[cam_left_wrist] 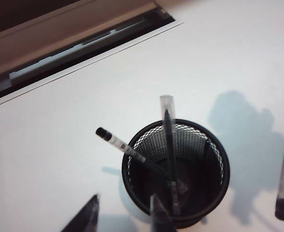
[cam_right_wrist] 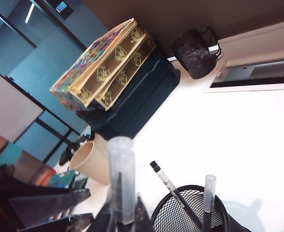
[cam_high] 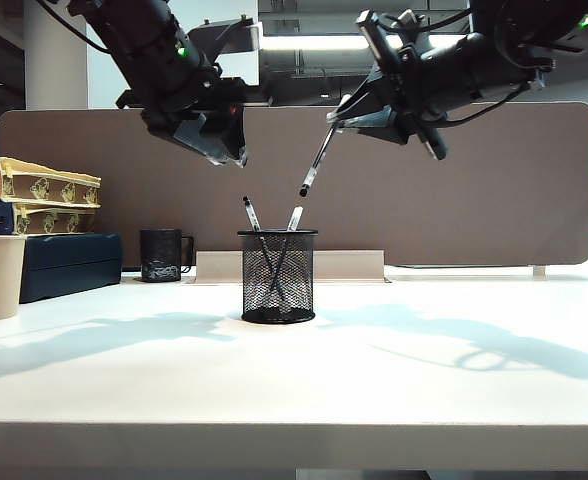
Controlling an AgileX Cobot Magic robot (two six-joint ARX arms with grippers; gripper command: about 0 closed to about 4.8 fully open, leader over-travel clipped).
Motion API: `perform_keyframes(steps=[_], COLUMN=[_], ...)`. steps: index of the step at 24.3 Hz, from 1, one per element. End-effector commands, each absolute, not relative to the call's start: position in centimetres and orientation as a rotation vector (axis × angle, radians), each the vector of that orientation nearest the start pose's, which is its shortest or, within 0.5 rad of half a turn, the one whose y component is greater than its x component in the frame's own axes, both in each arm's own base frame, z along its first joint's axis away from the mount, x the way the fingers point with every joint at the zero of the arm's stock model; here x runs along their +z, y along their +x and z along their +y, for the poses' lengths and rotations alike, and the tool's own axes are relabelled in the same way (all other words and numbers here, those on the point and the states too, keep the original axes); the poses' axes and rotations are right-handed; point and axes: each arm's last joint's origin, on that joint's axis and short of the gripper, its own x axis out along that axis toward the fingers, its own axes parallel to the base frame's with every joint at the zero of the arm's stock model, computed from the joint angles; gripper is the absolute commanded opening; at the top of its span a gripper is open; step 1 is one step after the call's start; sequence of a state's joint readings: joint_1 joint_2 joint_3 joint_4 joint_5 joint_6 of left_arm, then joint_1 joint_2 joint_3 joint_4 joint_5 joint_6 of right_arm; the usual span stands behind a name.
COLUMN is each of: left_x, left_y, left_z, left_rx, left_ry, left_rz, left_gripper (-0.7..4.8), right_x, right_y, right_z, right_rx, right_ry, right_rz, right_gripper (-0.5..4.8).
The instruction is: Pick up one pen and put it in the pen container.
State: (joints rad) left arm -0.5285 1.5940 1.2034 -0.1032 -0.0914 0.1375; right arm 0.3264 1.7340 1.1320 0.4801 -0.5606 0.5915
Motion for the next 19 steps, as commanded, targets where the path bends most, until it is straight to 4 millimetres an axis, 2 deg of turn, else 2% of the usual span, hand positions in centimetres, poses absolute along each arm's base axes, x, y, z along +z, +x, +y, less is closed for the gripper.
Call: perform_keyframes(steps=[1, 6, 8, 12, 19], left_x=[28.6, 28.5, 28.4, 28.4, 28.3], left_y=[31.4, 31.9, 32.3, 32.7, 32.7], left_z=[-17.5, -16.5, -15.5, -14.7, -14.6], left_rx=[-0.454, -0.425, -0.398, -0.381, -0.391], left_ry=[0.304, 0.301, 0.296, 0.288, 0.283], left_rz=[0.441, 0.457, 0.476, 0.483, 0.484], left_gripper=[1.61, 1.61, 1.61, 1.61, 1.61], right_x=[26.4, 24.9, 24.5, 25.5, 27.3], right_y=[36.9, 37.7, 38.0, 38.6, 40.2], right_z=[14.5, 14.9, 15.0, 15.4, 16.0], right_rx=[0.836, 0.829, 0.828, 0.847, 0.858], right_ry=[0.54, 0.522, 0.512, 0.466, 0.406], right_rz=[0.364, 0.383, 0.387, 0.338, 0.305], right_gripper=[-0.01, -0.01, -0.01, -0.01, -0.01])
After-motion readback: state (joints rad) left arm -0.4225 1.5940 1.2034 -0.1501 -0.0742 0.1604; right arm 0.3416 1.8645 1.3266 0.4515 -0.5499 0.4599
